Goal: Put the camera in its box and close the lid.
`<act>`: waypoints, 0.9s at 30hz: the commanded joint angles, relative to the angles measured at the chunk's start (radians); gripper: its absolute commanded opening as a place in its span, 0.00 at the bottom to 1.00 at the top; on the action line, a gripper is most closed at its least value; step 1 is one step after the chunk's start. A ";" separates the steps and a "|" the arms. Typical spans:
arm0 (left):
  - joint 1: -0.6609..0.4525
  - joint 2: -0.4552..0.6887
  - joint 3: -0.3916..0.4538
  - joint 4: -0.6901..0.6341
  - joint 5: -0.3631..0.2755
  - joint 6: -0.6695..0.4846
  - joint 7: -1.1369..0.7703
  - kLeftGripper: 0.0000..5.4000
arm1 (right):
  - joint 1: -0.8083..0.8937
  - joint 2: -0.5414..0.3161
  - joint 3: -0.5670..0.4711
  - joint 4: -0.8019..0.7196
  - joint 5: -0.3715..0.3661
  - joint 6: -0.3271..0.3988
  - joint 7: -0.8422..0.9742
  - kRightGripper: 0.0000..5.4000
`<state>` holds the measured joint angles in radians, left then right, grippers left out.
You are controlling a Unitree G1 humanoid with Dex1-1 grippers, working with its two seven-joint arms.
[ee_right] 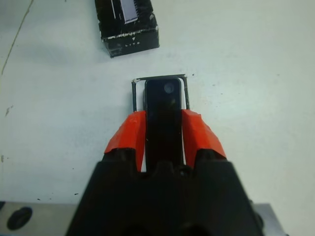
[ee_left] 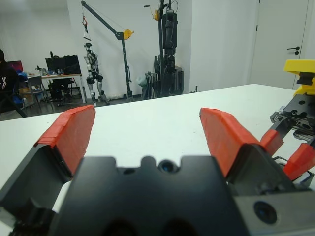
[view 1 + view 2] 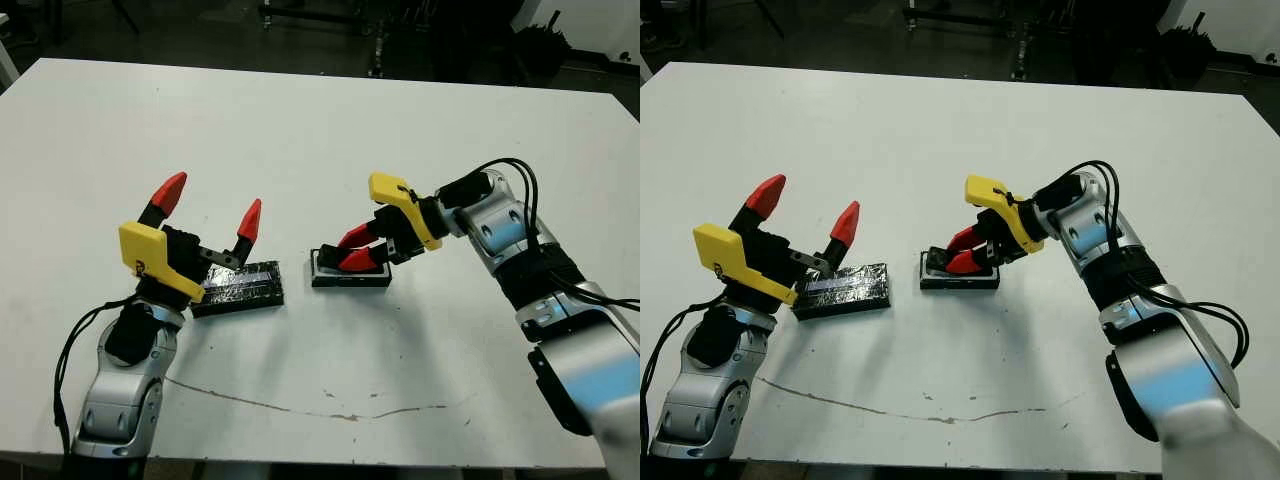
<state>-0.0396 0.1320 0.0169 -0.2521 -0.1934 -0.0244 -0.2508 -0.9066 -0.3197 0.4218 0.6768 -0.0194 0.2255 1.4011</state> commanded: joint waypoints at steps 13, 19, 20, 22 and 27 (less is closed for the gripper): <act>0.017 0.000 -0.002 -0.011 0.001 0.014 0.002 1.00 | 0.016 -0.027 0.005 0.154 -0.029 -0.057 0.038 0.31; 0.016 0.002 -0.004 -0.006 0.009 0.004 -0.001 1.00 | 0.006 -0.028 0.000 0.141 -0.027 -0.030 0.031 0.35; 0.016 0.001 -0.003 -0.005 0.005 0.003 -0.003 1.00 | -0.002 -0.031 0.004 0.133 -0.031 -0.039 0.036 0.38; 0.018 -0.001 -0.004 -0.007 0.002 0.005 -0.003 1.00 | -0.015 -0.039 0.011 0.110 -0.042 -0.057 0.038 0.43; 0.020 0.000 -0.004 -0.007 0.004 0.008 -0.002 1.00 | -0.015 -0.063 -0.016 0.026 -0.048 -0.041 0.015 0.55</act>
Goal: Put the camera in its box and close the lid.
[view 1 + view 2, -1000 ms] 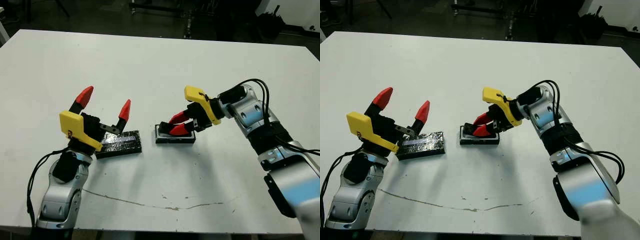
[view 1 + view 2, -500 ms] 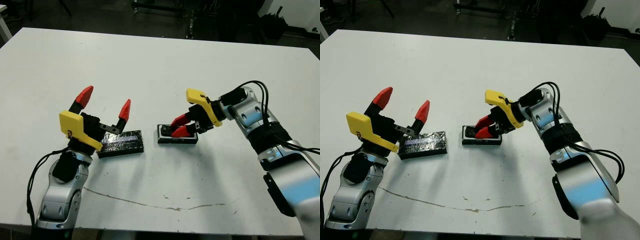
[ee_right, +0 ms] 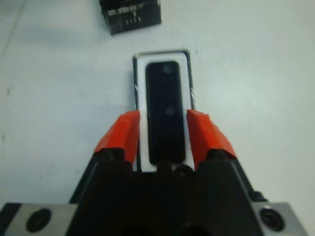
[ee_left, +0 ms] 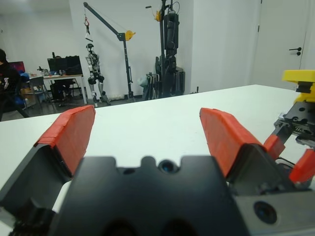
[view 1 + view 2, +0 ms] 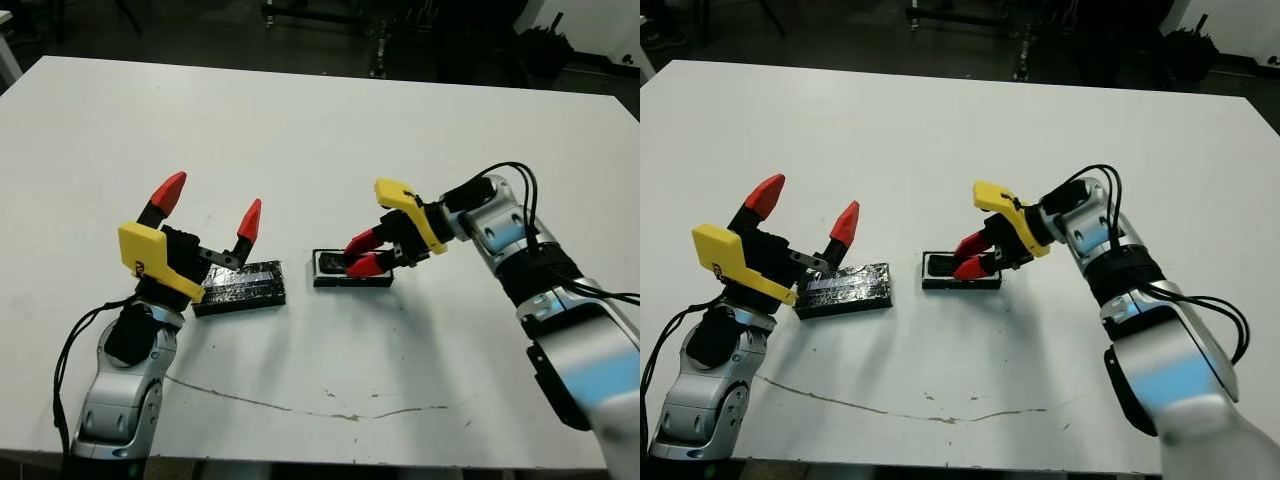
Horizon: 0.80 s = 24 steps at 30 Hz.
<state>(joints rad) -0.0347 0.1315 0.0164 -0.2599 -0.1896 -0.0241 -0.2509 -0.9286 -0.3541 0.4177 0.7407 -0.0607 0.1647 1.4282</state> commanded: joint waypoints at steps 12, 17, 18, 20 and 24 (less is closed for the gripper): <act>0.013 0.003 -0.005 -0.013 -0.001 0.026 0.000 1.00 | 0.066 -0.113 -0.177 -0.279 0.163 0.131 0.006 0.88; 0.008 0.009 -0.004 -0.006 0.008 0.014 -0.004 1.00 | 0.158 -0.125 -0.302 -0.479 0.244 0.236 -0.148 1.00; 0.007 0.012 -0.004 -0.007 0.010 0.015 -0.005 1.00 | 0.197 -0.122 -0.342 -0.544 0.260 0.279 -0.215 1.00; 0.003 0.028 0.001 -0.008 0.010 0.018 -0.019 1.00 | 0.291 -0.104 -0.415 -0.668 0.284 0.324 -0.349 1.00; -0.029 0.115 0.031 0.016 -0.058 0.041 -0.142 1.00 | 0.527 -0.034 -0.527 -0.908 0.294 0.301 -0.609 0.92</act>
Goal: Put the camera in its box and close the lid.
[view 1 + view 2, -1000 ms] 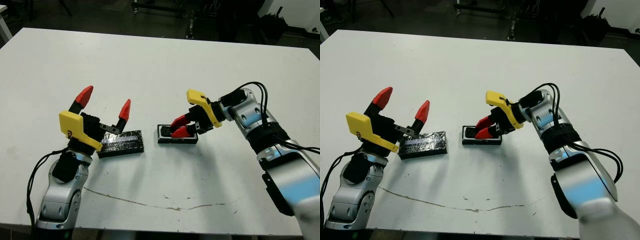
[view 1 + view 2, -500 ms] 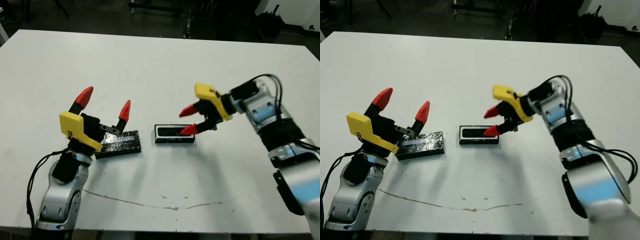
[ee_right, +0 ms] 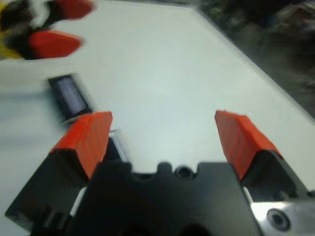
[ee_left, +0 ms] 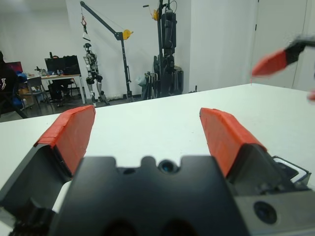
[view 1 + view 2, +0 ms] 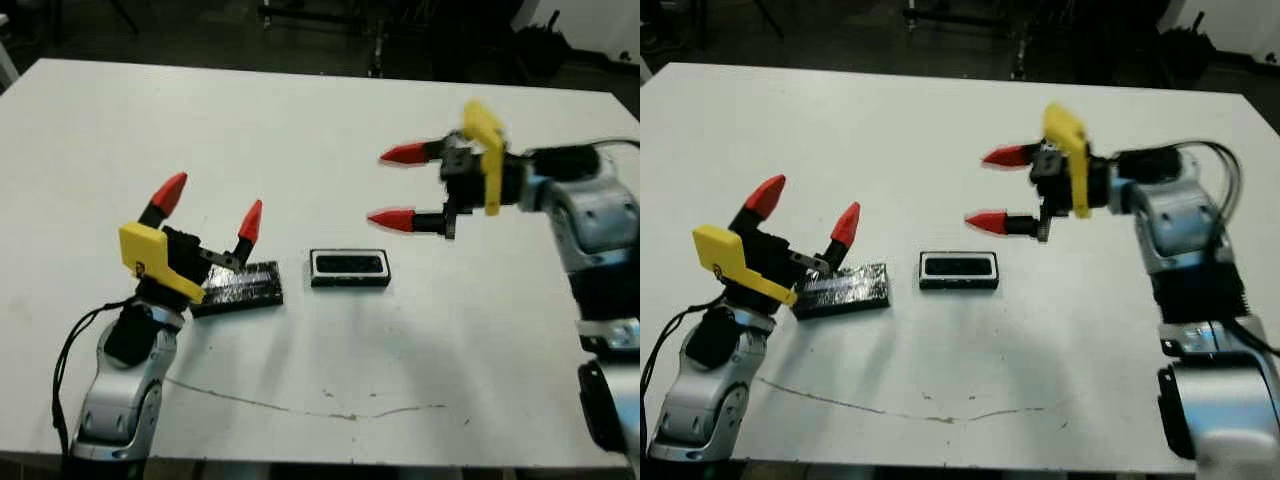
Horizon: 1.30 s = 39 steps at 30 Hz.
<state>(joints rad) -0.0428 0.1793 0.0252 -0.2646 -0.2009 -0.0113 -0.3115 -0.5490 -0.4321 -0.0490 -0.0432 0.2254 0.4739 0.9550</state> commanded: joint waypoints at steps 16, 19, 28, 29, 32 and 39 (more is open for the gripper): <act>-0.274 0.513 -0.018 0.142 -0.100 0.181 -0.605 1.00 | 0.798 0.310 -0.215 -0.434 0.064 -0.307 -0.577 0.47; -0.333 0.527 -0.048 0.233 -0.117 0.178 -0.714 1.00 | 0.803 0.305 -0.211 -0.430 0.067 -0.324 -0.598 0.39; -0.504 0.479 -0.128 0.579 -0.125 0.099 -1.023 1.00 | 0.799 0.292 -0.197 -0.443 0.057 -0.334 -0.646 0.14; -0.513 0.465 -0.130 0.612 -0.129 0.088 -1.047 1.00 | 0.799 0.291 -0.196 -0.441 0.052 -0.339 -0.650 0.12; -0.523 0.429 -0.140 0.690 -0.116 0.042 -1.083 1.00 | 0.797 0.289 -0.194 -0.434 0.048 -0.348 -0.659 0.03; -0.485 0.397 -0.145 0.725 -0.106 0.061 -1.079 1.00 | 0.798 0.287 -0.186 -0.442 0.048 -0.341 -0.675 0.00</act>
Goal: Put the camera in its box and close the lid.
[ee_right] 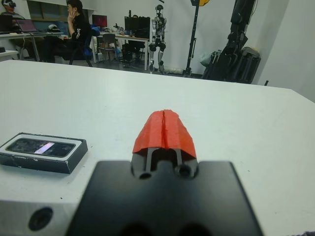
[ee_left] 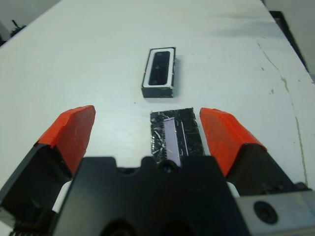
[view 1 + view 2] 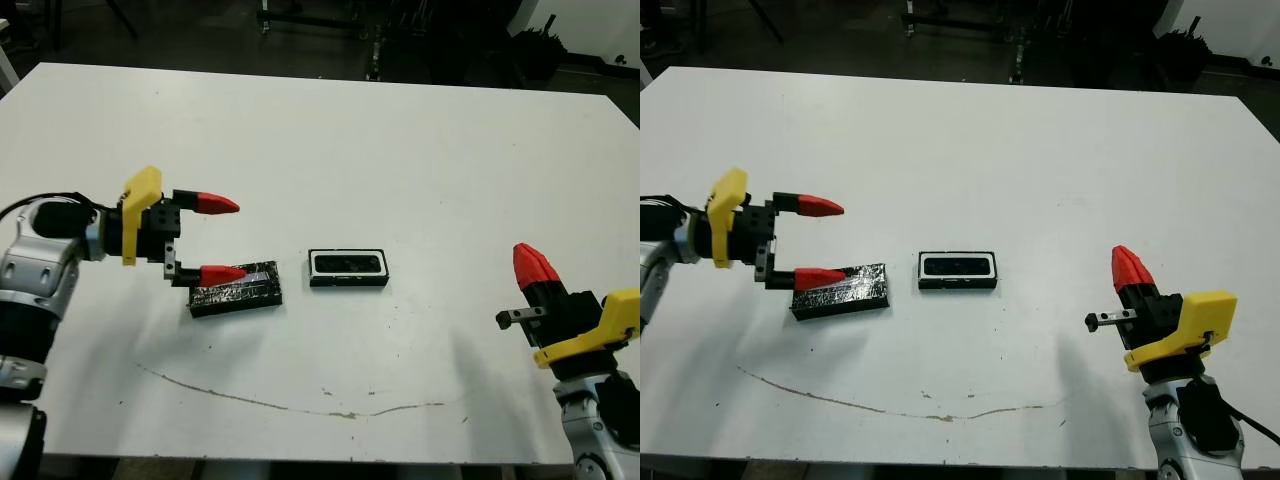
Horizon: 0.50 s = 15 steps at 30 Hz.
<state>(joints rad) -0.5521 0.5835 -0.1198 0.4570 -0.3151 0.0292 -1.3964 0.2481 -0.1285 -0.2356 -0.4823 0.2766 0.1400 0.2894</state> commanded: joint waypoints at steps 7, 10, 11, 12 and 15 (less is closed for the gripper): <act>0.071 -0.001 0.001 -0.026 0.030 -0.027 0.029 1.00 | 0.002 -0.021 0.004 0.003 -0.003 -0.013 -0.010 0.00; 0.075 0.005 -0.016 -0.038 0.054 -0.029 0.036 1.00 | 0.000 -0.023 0.008 0.010 -0.003 -0.021 -0.004 0.00; 0.078 0.006 -0.019 -0.043 0.060 -0.023 0.038 1.00 | 0.000 -0.024 0.010 0.013 -0.005 -0.024 -0.004 0.00; 0.084 0.009 -0.023 -0.055 0.073 -0.024 0.047 1.00 | 0.000 -0.024 0.012 0.013 -0.006 -0.023 -0.006 0.00; 0.102 0.017 -0.033 -0.082 0.099 -0.032 0.062 1.00 | 0.001 -0.025 0.017 0.011 -0.008 -0.024 -0.012 0.00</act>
<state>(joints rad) -0.4706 0.5835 -0.1416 0.3913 -0.2361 0.0025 -1.3431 0.2482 -0.1398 -0.2178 -0.4768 0.2763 0.1236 0.2845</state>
